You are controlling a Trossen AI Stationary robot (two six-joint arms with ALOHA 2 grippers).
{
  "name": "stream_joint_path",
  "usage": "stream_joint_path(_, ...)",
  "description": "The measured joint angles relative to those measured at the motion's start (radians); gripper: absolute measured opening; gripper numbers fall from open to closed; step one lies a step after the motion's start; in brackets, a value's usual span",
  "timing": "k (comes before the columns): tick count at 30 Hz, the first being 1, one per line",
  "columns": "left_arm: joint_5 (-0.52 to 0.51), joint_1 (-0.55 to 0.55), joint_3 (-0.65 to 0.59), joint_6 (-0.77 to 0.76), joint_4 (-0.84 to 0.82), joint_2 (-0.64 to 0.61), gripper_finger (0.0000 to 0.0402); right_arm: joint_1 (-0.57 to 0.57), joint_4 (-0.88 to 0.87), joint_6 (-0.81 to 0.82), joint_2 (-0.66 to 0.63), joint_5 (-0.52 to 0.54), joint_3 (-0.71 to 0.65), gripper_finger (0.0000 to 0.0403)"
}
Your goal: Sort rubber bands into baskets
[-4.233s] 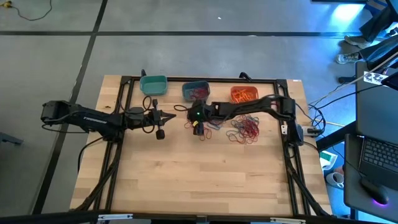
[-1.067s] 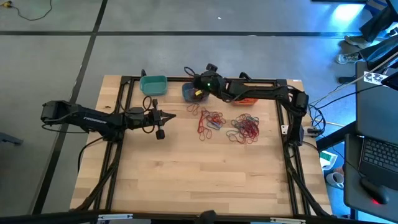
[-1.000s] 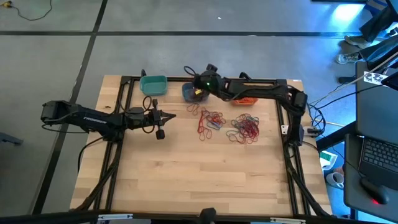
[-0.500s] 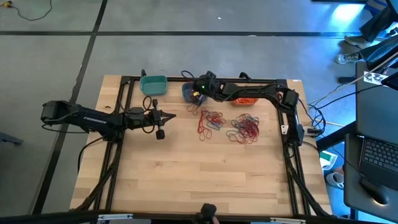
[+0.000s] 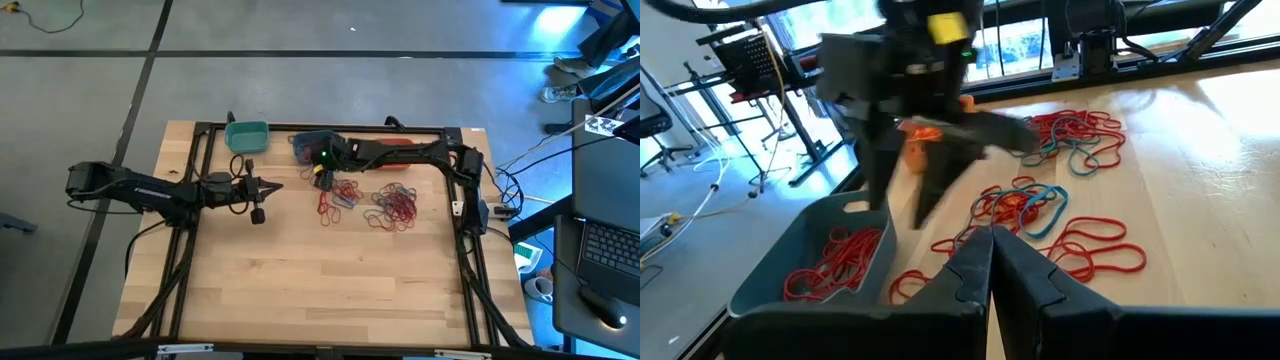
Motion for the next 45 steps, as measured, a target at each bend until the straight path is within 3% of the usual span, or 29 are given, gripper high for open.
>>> stream_joint_path(7, 0.0, 0.0, 0.0, -0.007, 0.001, 0.0, 0.0005, 0.079, 0.012, 0.004, 0.048, -0.013, 0.0, 0.0211)
stream_joint_path(19, 0.0, 0.0, 0.0, -0.004, 0.0, 0.0, 0.0005, 0.088, 0.017, 0.011, 0.155, -0.007, 0.001, 0.0206)
stream_joint_path(23, 0.0, 0.0, 0.0, -0.003, 0.001, 0.0, 0.0005, 0.074, 0.02, 0.04, 0.16, -0.032, 0.002, 0.0171)
stream_joint_path(35, 0.0, 0.0, 0.0, -0.004, 0.001, 0.0, 0.0005, 0.036, 0.043, 0.099, 0.176, -0.156, 0.003, 0.0013)
stream_joint_path(45, 0.0, 0.0, 0.0, -0.003, 0.001, 0.0, 0.0005, 0.053, 0.046, 0.045, 0.161, -0.151, 0.0, 0.0003)
